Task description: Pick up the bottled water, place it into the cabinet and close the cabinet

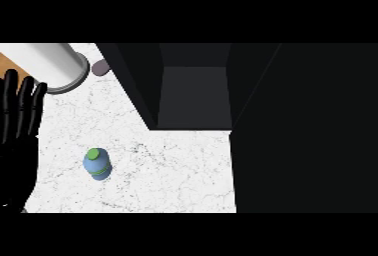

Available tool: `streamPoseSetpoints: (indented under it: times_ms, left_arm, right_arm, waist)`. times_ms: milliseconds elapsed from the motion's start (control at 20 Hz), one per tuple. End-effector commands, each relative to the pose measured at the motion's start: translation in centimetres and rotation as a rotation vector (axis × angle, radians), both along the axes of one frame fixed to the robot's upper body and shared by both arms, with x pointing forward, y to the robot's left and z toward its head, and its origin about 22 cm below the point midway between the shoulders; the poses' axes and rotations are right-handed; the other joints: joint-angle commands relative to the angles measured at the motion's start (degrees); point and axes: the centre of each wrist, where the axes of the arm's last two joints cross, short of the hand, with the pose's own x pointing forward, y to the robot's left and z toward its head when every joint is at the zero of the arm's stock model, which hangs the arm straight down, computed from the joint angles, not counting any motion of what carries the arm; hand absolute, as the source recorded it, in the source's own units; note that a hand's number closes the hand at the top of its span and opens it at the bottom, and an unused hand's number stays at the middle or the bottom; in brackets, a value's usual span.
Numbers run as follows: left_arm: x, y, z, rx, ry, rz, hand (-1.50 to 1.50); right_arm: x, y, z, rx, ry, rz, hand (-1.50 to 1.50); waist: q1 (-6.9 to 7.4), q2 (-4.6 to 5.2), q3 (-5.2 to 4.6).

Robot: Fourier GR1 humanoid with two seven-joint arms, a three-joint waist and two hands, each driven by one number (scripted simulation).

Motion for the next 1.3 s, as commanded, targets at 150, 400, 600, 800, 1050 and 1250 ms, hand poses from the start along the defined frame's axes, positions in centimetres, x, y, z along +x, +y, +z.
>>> streamPoseSetpoints:
  times_ms: [150, 400, 600, 800, 1050, 1250]
  left_arm:
    - [-1.4, -4.6, -1.3, 0.179, 0.045, -0.108, -1.50]
    - [-2.3, -4.7, -6.2, -0.079, 0.504, -0.041, -1.50]
    - [-5.1, -6.4, -4.6, -0.104, 0.536, -0.022, -1.50]
    - [-7.1, -7.0, -4.0, -0.082, 0.523, -0.010, -1.50]
    - [-9.0, -6.1, -5.5, -0.073, 0.540, -0.033, -1.50]
    - [-8.7, -5.5, -4.6, -0.081, 0.539, -0.007, -1.50]
  right_arm:
    - [-1.5, -0.8, 0.9, -0.092, -0.004, 0.073, -1.50]
    - [-2.8, 1.2, -2.3, 0.215, 0.289, 0.238, -1.50]
    - [-5.2, -0.2, -1.8, 0.259, 0.326, 0.272, -1.50]
    - [-8.2, -0.2, -1.7, 0.256, 0.322, 0.273, -1.50]
    - [-7.7, -0.9, -1.8, 0.267, 0.332, 0.273, -1.50]
    - [-8.1, 0.3, -3.0, 0.263, 0.328, 0.265, -1.50]
  waist:
    - [-0.14, -0.47, 1.12]
    - [0.20, -0.19, 1.13]
    - [0.09, -0.70, 1.14]
    - [0.04, -0.58, 1.09]
    - [0.35, -0.49, 1.06]
    - [0.25, -0.44, 1.07]
